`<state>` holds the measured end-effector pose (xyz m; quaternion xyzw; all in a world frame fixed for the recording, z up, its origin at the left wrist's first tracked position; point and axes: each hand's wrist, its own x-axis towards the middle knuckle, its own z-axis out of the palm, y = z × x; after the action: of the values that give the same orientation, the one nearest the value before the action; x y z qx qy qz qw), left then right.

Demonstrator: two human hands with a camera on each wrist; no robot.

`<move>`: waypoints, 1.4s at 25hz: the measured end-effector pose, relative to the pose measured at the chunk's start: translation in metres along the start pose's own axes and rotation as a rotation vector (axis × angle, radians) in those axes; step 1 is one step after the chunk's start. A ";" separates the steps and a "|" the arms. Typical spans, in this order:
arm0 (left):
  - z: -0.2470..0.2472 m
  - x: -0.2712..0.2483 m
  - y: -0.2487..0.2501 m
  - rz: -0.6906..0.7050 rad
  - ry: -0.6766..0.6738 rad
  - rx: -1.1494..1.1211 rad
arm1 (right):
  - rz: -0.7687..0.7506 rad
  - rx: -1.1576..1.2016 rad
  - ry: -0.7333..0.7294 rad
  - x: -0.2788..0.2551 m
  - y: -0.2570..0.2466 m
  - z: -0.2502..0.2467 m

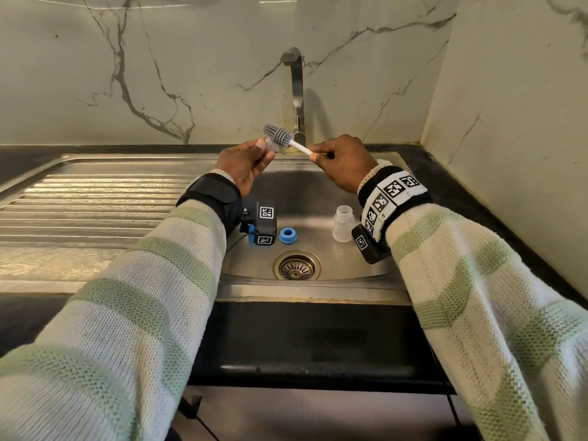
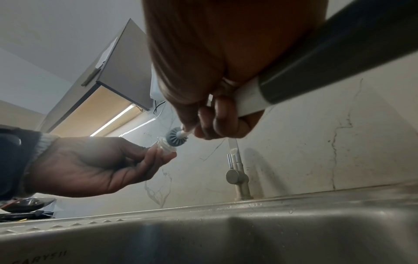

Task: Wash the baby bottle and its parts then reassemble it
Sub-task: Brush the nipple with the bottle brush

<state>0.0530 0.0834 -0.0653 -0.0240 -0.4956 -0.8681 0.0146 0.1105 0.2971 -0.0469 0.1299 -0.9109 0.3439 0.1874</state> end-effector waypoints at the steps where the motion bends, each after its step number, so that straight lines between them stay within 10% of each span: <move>1: 0.000 0.001 0.000 0.007 0.027 -0.009 | -0.006 0.016 -0.006 0.000 0.000 0.000; 35: -0.003 0.000 0.004 0.091 0.157 -0.175 | 0.006 0.037 -0.049 -0.001 -0.004 -0.001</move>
<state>0.0529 0.0791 -0.0632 0.0206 -0.4139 -0.9056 0.0906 0.1130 0.2950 -0.0448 0.1389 -0.9091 0.3580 0.1615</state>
